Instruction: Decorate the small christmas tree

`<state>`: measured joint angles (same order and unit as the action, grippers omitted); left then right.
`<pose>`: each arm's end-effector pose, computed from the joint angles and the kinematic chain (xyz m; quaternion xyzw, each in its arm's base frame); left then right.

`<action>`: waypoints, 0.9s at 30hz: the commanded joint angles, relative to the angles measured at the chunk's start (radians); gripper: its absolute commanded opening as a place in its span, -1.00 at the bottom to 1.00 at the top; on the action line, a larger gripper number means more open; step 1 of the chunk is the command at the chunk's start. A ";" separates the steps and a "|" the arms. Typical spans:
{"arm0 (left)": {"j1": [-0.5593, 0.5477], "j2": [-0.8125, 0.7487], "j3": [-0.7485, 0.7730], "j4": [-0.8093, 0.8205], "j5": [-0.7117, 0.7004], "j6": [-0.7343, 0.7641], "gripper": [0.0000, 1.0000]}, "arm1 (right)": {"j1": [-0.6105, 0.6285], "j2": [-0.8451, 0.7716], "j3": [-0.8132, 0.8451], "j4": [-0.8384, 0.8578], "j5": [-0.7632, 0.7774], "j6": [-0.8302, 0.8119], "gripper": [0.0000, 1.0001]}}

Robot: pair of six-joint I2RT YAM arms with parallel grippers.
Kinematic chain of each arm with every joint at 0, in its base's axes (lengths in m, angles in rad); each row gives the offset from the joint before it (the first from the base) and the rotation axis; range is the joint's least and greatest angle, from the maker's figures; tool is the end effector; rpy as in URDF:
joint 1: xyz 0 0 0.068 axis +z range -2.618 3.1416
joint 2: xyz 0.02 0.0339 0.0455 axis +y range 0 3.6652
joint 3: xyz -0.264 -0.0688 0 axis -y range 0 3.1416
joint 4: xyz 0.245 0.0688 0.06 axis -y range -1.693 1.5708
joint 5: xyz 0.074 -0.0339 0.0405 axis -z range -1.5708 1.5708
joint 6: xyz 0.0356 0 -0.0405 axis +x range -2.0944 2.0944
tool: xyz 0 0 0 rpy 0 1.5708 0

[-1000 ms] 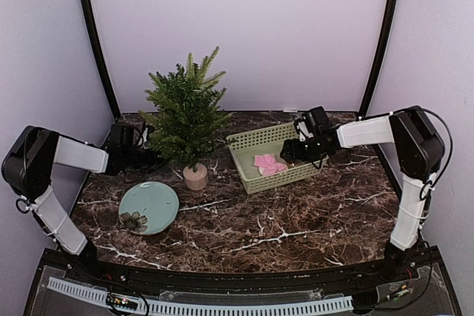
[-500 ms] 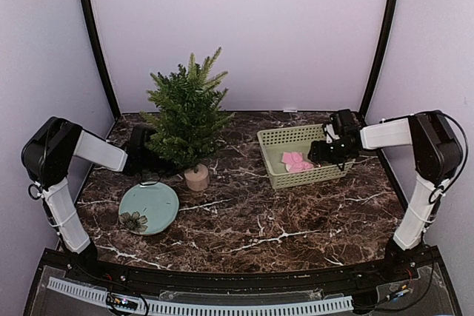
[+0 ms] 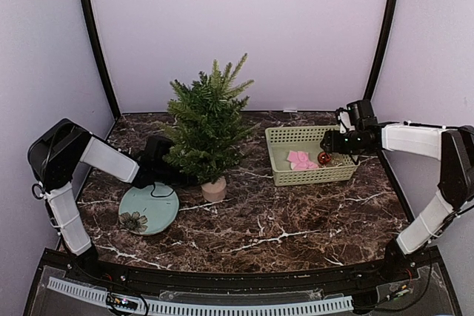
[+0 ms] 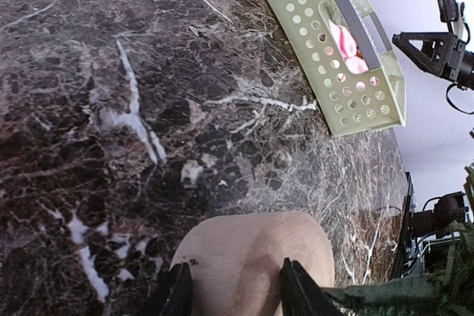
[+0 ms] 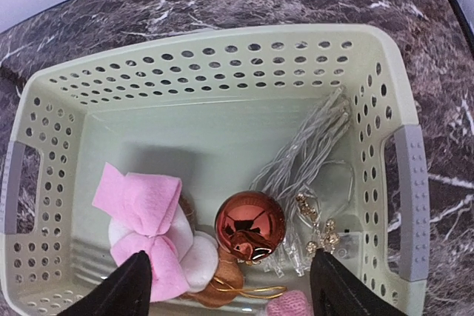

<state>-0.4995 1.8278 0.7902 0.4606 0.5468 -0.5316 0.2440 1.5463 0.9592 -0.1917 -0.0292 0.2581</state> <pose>0.2991 -0.1843 0.1314 0.1151 0.8484 -0.4328 0.2823 0.3188 0.0804 0.2147 0.0009 0.9225 0.1089 0.3702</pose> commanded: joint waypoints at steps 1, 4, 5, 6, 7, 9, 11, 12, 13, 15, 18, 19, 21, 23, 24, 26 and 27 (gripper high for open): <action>-0.039 0.037 -0.043 -0.021 0.014 -0.003 -0.15 | 0.003 0.006 0.079 -0.070 0.009 -0.034 0.39; -0.052 0.040 -0.046 -0.028 0.012 -0.002 -0.15 | 0.002 0.043 0.129 -0.110 0.063 -0.047 0.23; -0.053 0.036 -0.048 -0.027 0.014 -0.003 -0.14 | 0.003 0.059 0.146 -0.127 0.072 -0.048 0.19; -0.054 0.032 -0.057 -0.022 0.015 -0.005 -0.10 | 0.003 0.081 0.160 -0.151 0.071 -0.052 0.14; -0.054 0.022 -0.062 -0.021 0.011 -0.007 -0.08 | 0.002 0.097 0.176 -0.176 0.069 -0.057 0.09; -0.053 -0.006 -0.075 -0.043 -0.009 -0.006 0.05 | 0.003 0.112 0.182 -0.205 0.095 -0.062 0.04; -0.053 -0.044 -0.078 -0.073 -0.039 -0.002 0.19 | 0.003 0.123 0.178 -0.212 0.141 -0.065 -0.02; -0.053 -0.070 -0.079 -0.079 -0.046 -0.003 0.22 | 0.003 0.134 0.180 -0.211 0.167 -0.063 -0.04; -0.053 -0.083 -0.082 -0.083 -0.057 -0.003 0.25 | 0.003 0.149 0.188 -0.213 0.198 -0.062 -0.07; -0.053 -0.120 -0.083 -0.087 -0.069 -0.008 0.28 | 0.002 0.192 0.216 -0.217 0.252 -0.060 -0.11; -0.053 -0.174 -0.078 -0.097 -0.093 -0.006 0.31 | 0.003 0.264 0.260 -0.207 0.287 -0.040 -0.12; -0.053 -0.184 -0.077 -0.102 -0.101 -0.004 0.33 | 0.003 0.284 0.272 -0.198 0.280 -0.036 -0.11; -0.052 -0.212 -0.078 -0.108 -0.120 -0.001 0.34 | 0.003 0.318 0.297 -0.183 0.265 -0.020 -0.12; -0.053 -0.233 -0.079 -0.112 -0.130 0.000 0.35 | 0.003 0.350 0.322 -0.177 0.261 -0.003 -0.13; -0.053 -0.247 -0.080 -0.113 -0.134 0.000 0.36 | 0.003 0.362 0.332 -0.174 0.264 0.005 -0.12; -0.053 -0.265 -0.084 -0.118 -0.140 -0.003 0.36 | 0.003 0.383 0.359 -0.177 0.282 0.021 -0.06; -0.053 -0.270 -0.085 -0.118 -0.143 -0.006 0.36 | 0.003 0.391 0.369 -0.176 0.293 0.030 -0.04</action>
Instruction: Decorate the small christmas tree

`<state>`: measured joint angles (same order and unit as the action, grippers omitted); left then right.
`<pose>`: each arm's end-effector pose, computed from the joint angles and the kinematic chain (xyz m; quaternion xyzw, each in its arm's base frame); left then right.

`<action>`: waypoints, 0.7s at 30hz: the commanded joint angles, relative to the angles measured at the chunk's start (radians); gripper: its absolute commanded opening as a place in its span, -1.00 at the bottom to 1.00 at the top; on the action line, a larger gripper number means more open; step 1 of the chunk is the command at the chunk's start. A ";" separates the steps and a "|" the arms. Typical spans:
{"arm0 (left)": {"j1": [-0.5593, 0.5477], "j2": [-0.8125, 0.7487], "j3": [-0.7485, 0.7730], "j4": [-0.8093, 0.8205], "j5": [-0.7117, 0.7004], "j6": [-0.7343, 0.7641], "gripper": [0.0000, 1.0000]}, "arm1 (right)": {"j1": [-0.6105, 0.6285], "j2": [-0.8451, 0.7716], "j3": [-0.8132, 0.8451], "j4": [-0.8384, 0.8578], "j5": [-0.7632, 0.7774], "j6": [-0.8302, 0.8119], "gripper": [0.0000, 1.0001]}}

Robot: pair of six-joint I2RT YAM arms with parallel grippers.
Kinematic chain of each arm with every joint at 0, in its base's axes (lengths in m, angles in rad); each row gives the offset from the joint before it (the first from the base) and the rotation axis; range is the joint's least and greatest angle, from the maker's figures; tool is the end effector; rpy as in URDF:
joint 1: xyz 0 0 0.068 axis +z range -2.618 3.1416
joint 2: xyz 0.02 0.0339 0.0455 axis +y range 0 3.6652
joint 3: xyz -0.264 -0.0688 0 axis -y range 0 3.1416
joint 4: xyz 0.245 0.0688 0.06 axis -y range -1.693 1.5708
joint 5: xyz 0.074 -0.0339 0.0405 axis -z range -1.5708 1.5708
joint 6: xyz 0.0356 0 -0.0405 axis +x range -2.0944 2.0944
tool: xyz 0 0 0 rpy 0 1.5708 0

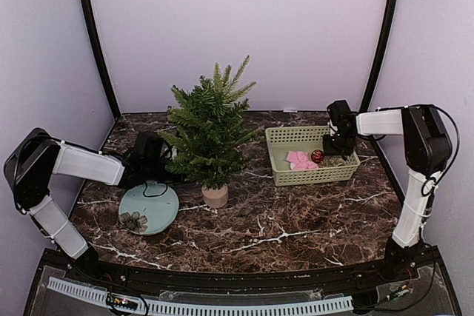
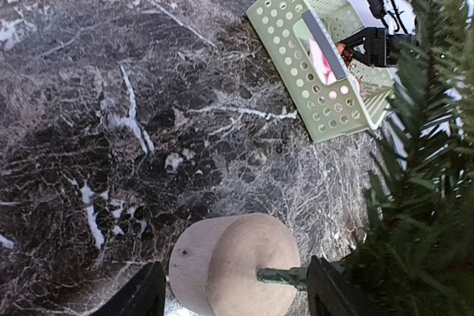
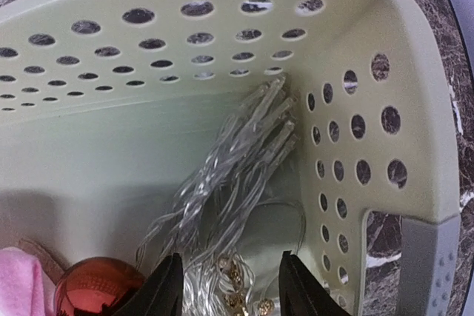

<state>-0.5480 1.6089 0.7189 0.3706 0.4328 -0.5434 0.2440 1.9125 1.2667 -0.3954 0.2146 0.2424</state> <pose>0.2681 -0.1811 0.1719 0.1097 0.8446 -0.4131 0.3225 0.3853 0.0881 0.1688 0.0273 0.9596 -0.0377 0.2774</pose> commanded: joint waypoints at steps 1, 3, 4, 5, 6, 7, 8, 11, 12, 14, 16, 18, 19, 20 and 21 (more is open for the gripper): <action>-0.004 -0.058 -0.016 -0.027 -0.032 0.006 0.37 | 0.003 0.036 0.071 0.027 0.059 0.055 -0.03; -0.004 -0.065 -0.018 -0.026 -0.037 0.004 0.38 | 0.003 0.066 0.097 0.011 0.073 0.071 0.04; -0.004 -0.068 -0.018 -0.027 -0.039 0.004 0.38 | 0.003 0.081 0.112 0.003 0.081 0.076 0.06; -0.004 -0.068 -0.016 -0.029 -0.043 0.004 0.39 | 0.003 0.094 0.117 0.001 0.084 0.080 0.06; -0.004 -0.071 -0.015 -0.030 -0.047 0.006 0.39 | 0.003 0.106 0.118 0.004 0.086 0.082 0.07; -0.004 -0.071 -0.014 -0.032 -0.055 0.006 0.40 | 0.003 0.115 0.118 0.007 0.086 0.083 0.07; -0.004 -0.073 -0.014 -0.034 -0.060 0.006 0.40 | 0.003 0.126 0.121 0.007 0.088 0.084 0.07; -0.004 -0.079 -0.011 -0.041 -0.072 0.007 0.40 | 0.002 0.157 0.121 0.008 0.092 0.084 0.06; -0.004 -0.083 -0.011 -0.042 -0.074 0.007 0.40 | 0.003 0.163 0.117 0.013 0.088 0.085 0.05; -0.004 -0.095 -0.013 -0.044 -0.082 0.007 0.41 | 0.002 0.176 0.110 0.025 0.070 0.089 0.02; -0.004 -0.108 -0.012 -0.051 -0.095 0.009 0.41 | 0.001 0.186 0.110 0.031 0.043 0.093 -0.05; -0.004 -0.124 -0.010 -0.063 -0.107 0.012 0.41 | 0.000 0.187 0.110 0.043 0.008 0.091 -0.26; -0.004 -0.132 -0.007 -0.073 -0.113 0.013 0.41 | 0.002 0.183 0.114 0.047 -0.004 0.088 -0.39; -0.004 -0.146 -0.004 -0.079 -0.124 0.018 0.41 | 0.002 0.177 0.118 0.049 -0.013 0.085 -0.53; -0.004 -0.152 0.000 -0.089 -0.130 0.020 0.41 | 0.001 0.171 0.125 0.046 -0.021 0.082 -0.66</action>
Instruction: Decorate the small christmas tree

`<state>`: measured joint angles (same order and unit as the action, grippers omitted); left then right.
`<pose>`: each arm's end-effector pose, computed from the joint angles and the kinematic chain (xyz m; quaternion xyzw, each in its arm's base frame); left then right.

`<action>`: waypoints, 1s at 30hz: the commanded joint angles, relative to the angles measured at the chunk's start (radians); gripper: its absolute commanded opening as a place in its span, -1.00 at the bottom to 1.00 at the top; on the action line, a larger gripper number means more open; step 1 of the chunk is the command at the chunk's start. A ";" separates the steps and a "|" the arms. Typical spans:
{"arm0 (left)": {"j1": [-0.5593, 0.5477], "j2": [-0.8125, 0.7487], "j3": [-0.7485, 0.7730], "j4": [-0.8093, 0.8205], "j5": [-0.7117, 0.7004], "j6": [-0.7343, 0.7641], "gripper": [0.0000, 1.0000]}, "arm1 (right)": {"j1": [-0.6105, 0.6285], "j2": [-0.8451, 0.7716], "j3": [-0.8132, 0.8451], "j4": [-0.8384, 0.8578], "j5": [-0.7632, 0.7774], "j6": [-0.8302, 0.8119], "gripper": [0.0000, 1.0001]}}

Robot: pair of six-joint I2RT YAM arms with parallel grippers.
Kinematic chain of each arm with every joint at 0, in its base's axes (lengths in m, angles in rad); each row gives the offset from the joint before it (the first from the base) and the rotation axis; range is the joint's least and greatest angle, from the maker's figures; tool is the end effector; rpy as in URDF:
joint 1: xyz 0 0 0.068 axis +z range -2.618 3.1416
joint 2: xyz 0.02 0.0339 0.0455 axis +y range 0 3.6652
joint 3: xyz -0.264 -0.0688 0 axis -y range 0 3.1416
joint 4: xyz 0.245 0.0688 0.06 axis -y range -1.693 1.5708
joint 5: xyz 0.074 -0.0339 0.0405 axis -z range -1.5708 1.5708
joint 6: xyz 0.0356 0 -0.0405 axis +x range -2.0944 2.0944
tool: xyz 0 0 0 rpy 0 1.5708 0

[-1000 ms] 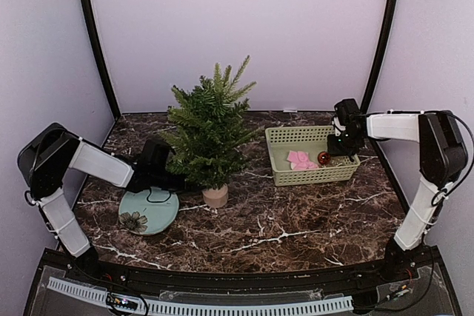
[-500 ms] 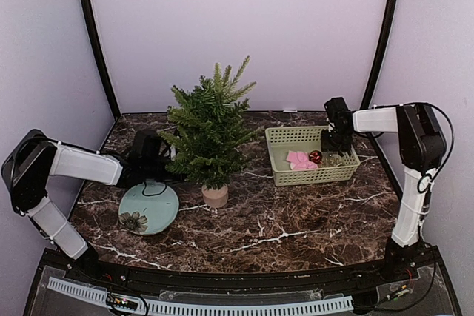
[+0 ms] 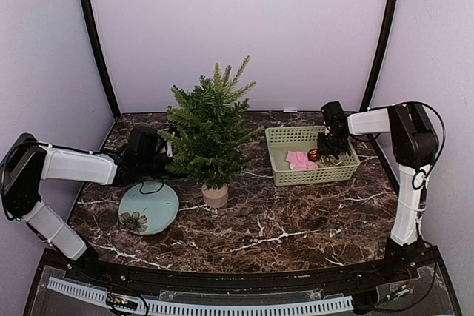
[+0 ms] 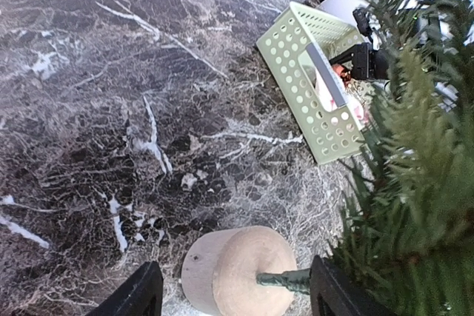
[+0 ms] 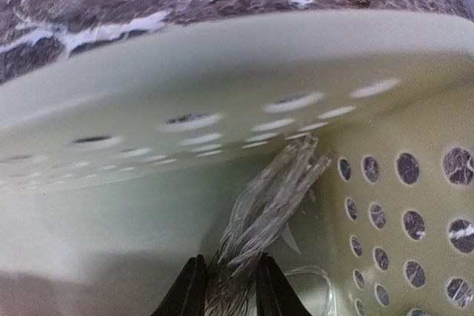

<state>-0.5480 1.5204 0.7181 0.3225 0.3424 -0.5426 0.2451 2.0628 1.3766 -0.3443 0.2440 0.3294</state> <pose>0.2631 -0.1746 0.1931 0.0907 0.8421 -0.3897 0.3616 0.4174 0.0955 0.1443 0.0728 0.9544 -0.0374 0.2873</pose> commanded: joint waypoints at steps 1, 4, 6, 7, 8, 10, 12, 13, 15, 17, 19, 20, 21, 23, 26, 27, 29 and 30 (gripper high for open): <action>-0.004 -0.082 0.003 -0.047 -0.051 0.023 0.41 | 0.001 0.006 0.021 -0.007 -0.053 -0.009 -0.77; -0.004 -0.120 0.006 -0.073 -0.076 0.030 0.41 | 0.001 -0.052 0.021 -0.004 -0.048 -0.025 -1.00; -0.004 -0.160 0.001 -0.084 -0.094 0.036 0.41 | 0.001 -0.102 0.014 -0.004 -0.052 -0.032 -1.00; -0.004 -0.188 -0.002 -0.088 -0.105 0.038 0.41 | 0.001 -0.127 0.013 -0.004 -0.063 -0.040 -1.00; -0.004 -0.215 -0.004 -0.097 -0.111 0.042 0.41 | 0.001 -0.156 0.007 0.001 -0.075 -0.044 -1.00; -0.004 -0.259 -0.015 -0.102 -0.123 0.047 0.41 | 0.001 -0.217 -0.021 0.021 -0.101 -0.050 -1.00; -0.004 -0.300 -0.020 -0.110 -0.128 0.055 0.42 | 0.001 -0.277 -0.038 0.030 -0.131 -0.056 -1.00; -0.004 -0.313 -0.021 -0.118 -0.135 0.059 0.42 | 0.002 -0.307 -0.047 0.035 -0.146 -0.054 -1.00; -0.004 -0.359 -0.022 -0.126 -0.141 0.072 0.42 | 0.002 -0.365 -0.062 0.040 -0.180 -0.057 -1.00; -0.004 -0.407 -0.026 -0.135 -0.153 0.085 0.42 | 0.002 -0.418 -0.078 0.042 -0.207 -0.059 -1.00; -0.004 -0.456 -0.032 -0.145 -0.164 0.096 0.42 | 0.002 -0.469 -0.093 0.040 -0.236 -0.066 -1.00; -0.004 -0.490 -0.034 -0.149 -0.170 0.104 0.42 | 0.002 -0.497 -0.101 0.037 -0.240 -0.069 -1.00; -0.005 -0.508 -0.038 -0.157 -0.175 0.107 0.42 | 0.003 -0.525 -0.110 0.036 -0.262 -0.070 -1.00; -0.006 -0.559 -0.045 -0.169 -0.185 0.116 0.42 | 0.003 -0.598 -0.131 0.036 -0.288 -0.073 -1.00; -0.006 -0.638 -0.061 -0.171 -0.179 0.138 0.43 | 0.006 -0.693 -0.159 0.043 -0.327 -0.076 -1.00; -0.005 -0.664 -0.065 -0.170 -0.176 0.146 0.43 | 0.006 -0.720 -0.162 0.044 -0.335 -0.077 -1.00; -0.006 -0.689 -0.070 -0.173 -0.166 0.162 0.43 | 0.008 -0.769 -0.158 0.037 -0.348 -0.082 -1.00; -0.006 -0.695 -0.068 -0.181 -0.163 0.168 0.42 | 0.009 -0.787 -0.152 0.029 -0.350 -0.083 -1.00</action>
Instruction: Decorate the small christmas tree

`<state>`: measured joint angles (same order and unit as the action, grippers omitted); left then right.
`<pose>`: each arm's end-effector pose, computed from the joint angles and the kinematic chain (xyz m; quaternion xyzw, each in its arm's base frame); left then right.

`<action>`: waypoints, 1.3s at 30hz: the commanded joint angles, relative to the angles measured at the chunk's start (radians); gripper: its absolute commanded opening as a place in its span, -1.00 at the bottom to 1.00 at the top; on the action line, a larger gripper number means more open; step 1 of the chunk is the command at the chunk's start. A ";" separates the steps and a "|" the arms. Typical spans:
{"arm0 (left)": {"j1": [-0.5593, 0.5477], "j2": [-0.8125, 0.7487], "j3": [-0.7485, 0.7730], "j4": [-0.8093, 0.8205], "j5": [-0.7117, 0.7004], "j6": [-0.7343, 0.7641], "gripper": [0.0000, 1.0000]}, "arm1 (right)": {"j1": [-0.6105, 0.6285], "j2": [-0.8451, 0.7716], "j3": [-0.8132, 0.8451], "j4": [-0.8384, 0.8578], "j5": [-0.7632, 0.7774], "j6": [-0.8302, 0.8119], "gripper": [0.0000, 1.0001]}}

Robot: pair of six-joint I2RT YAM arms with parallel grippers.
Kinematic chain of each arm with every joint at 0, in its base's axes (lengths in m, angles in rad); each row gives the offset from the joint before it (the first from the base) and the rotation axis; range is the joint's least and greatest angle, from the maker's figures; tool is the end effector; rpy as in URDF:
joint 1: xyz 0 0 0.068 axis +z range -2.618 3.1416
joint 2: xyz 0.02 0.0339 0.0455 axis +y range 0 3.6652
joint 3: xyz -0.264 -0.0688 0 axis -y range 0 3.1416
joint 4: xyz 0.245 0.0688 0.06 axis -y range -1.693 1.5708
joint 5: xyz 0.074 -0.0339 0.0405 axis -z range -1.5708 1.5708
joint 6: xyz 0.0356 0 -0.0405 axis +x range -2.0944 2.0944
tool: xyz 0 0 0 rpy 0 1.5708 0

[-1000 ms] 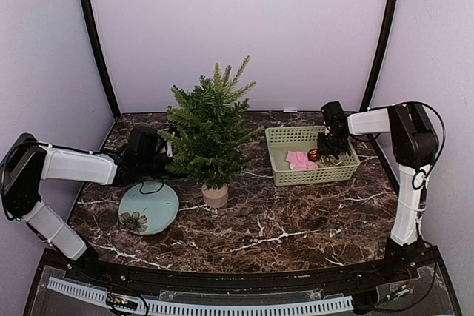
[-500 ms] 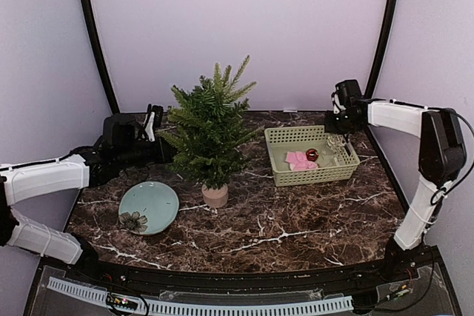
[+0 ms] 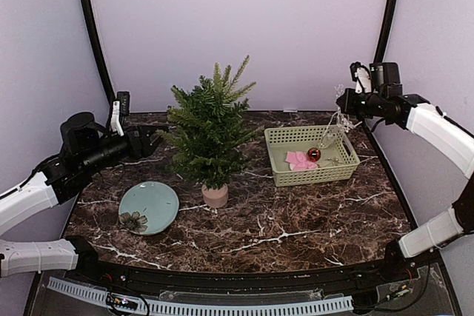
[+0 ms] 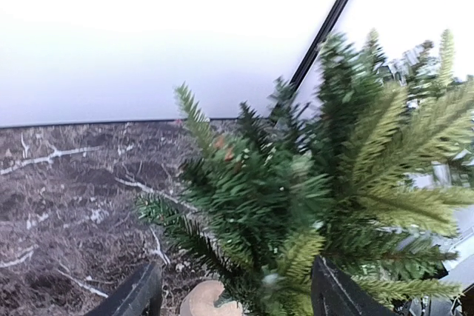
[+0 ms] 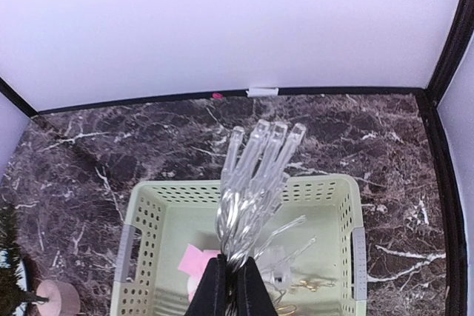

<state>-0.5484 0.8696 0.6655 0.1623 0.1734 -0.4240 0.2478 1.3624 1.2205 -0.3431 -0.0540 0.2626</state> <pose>0.1766 -0.1151 0.3198 0.1045 0.7139 -0.3775 0.5805 0.3033 0.0787 0.3455 -0.0076 0.8560 0.1527 0.4939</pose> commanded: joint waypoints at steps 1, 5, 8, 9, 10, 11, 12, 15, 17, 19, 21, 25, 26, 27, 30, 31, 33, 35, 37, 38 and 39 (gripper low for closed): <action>-0.005 -0.051 -0.013 -0.026 0.008 0.062 0.43 | 0.006 -0.103 0.015 0.020 -0.058 -0.016 -1.00; -0.007 -0.052 0.012 -0.048 0.009 0.090 0.43 | 0.007 -0.124 0.052 0.000 -0.060 -0.025 -1.00; -0.007 -0.051 0.020 -0.039 0.013 0.102 0.43 | 0.007 -0.108 0.067 0.005 -0.044 -0.028 -1.00; -0.007 -0.049 0.021 -0.037 0.017 0.106 0.42 | 0.007 -0.089 0.074 0.004 -0.027 -0.031 -1.00; -0.006 -0.044 0.021 -0.032 0.019 0.110 0.43 | 0.007 -0.064 0.080 0.000 -0.008 -0.033 -1.00; -0.007 -0.040 0.024 -0.032 0.024 0.112 0.42 | 0.007 -0.030 0.085 -0.004 0.011 -0.044 -1.00; -0.008 -0.034 0.025 -0.032 0.026 0.114 0.42 | 0.007 0.009 0.093 -0.014 0.018 -0.053 -1.00; -0.008 -0.028 0.026 -0.028 0.034 0.116 0.42 | 0.024 0.050 0.112 -0.025 -0.061 -0.055 -1.00; -0.008 -0.031 0.024 -0.021 0.045 0.122 0.42 | 0.046 -0.004 0.067 0.060 -0.038 -0.033 -1.00; -0.010 -0.038 0.017 -0.008 0.049 0.133 0.42 | 0.047 -0.013 0.079 0.063 -0.005 -0.027 -1.00; -0.010 -0.041 0.025 -0.016 0.046 0.155 0.42 | 0.047 0.045 0.135 -0.009 0.017 -0.057 -1.00; -0.011 -0.046 0.051 -0.027 0.032 0.176 0.42 | 0.107 -0.029 0.118 0.020 0.115 -0.076 -1.00; -0.011 -0.049 0.049 -0.022 0.033 0.171 0.42 | 0.105 -0.024 0.077 0.056 0.106 -0.092 -1.00; -0.012 -0.050 0.047 -0.010 0.036 0.171 0.42 | 0.095 0.015 0.074 0.039 0.117 -0.101 -1.00; -0.011 -0.039 0.040 0.004 0.047 0.176 0.42 | 0.089 0.082 0.113 -0.051 0.063 -0.091 -1.00; -0.012 -0.036 0.043 0.000 0.052 0.177 0.42 | 0.098 0.050 0.088 0.005 0.058 -0.072 -1.00; -0.017 -0.045 0.043 0.009 0.067 0.179 0.41 | 0.103 -0.012 0.056 0.069 0.057 -0.035 -1.00; -0.020 -0.065 0.036 0.024 0.073 0.189 0.41 | 0.103 -0.021 0.114 0.039 0.058 -0.036 -1.00; -0.021 -0.081 0.036 0.030 0.075 0.202 0.41 | 0.107 -0.017 0.187 -0.001 0.012 -0.040 -1.00; -0.021 -0.083 0.040 0.033 0.076 0.205 0.41 | 0.109 -0.019 0.214 -0.012 0.002 -0.040 -1.00; -0.023 -0.086 0.042 0.033 0.078 0.213 0.41 | 0.112 -0.024 0.247 -0.022 -0.006 -0.040 -1.00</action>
<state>-0.5621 0.8219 0.6846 0.1455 0.2276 -0.2485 0.3458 1.3987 1.3334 -0.3943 -0.0093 0.2092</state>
